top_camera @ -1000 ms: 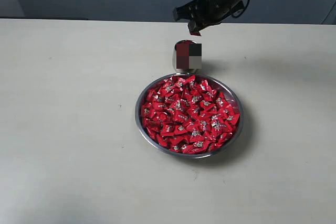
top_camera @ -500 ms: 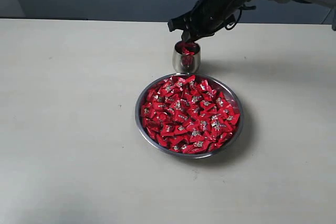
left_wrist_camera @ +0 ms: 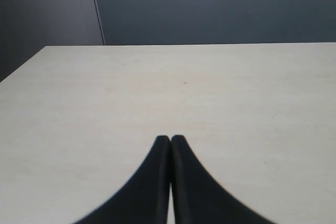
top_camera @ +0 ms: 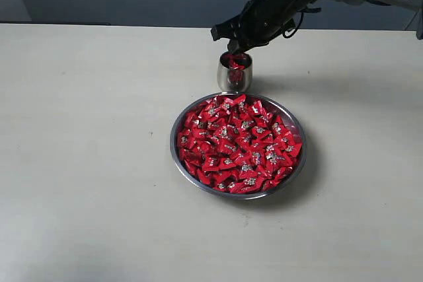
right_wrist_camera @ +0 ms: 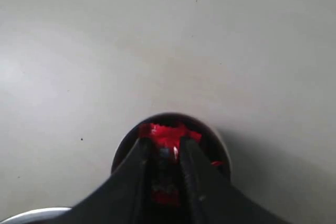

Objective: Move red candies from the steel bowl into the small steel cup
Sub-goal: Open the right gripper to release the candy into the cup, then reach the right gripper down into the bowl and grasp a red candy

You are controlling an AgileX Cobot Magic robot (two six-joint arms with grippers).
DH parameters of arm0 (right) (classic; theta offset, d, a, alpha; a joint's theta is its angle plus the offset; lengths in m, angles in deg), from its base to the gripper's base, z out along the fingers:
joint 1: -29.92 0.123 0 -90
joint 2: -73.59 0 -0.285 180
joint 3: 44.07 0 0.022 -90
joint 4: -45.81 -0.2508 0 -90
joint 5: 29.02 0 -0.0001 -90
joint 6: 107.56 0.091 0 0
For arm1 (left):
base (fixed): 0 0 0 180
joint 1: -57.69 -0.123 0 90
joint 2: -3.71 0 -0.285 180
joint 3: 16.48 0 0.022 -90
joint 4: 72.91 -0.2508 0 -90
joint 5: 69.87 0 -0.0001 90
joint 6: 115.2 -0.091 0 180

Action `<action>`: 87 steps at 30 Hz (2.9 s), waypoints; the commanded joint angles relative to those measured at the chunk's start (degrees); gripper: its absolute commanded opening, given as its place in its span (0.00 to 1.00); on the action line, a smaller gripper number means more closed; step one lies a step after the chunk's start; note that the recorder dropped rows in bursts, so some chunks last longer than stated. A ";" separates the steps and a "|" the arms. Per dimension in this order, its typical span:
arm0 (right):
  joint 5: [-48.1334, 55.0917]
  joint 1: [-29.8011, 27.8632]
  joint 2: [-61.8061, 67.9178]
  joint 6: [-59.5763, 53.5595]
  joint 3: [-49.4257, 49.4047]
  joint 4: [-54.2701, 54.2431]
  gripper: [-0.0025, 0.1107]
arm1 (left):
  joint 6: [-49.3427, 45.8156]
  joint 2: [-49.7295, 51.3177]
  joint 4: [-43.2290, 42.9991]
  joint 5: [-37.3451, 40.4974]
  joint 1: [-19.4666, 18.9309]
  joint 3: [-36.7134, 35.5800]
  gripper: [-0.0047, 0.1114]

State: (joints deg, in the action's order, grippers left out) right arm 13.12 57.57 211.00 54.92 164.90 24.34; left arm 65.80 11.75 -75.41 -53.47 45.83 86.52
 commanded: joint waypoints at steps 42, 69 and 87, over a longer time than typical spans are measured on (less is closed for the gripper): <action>-15.28 -0.17 -28.13 3.32 -44.14 2.36 0.02 | 0.15 -0.26 -0.07 -0.10 -0.05 -0.22 0.04; -11.50 10.73 -27.89 -7.39 -42.86 -2.39 0.02 | 0.15 -0.26 -0.07 -0.10 -0.05 -0.22 0.04; 5.81 11.13 -12.73 -7.25 -23.73 6.62 0.02 | 0.15 -0.26 -0.07 -0.10 -0.05 -0.22 0.04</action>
State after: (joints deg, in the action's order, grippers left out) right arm 17.80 68.45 197.19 47.88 139.98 30.67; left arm 65.80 11.75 -75.41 -53.47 45.83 86.52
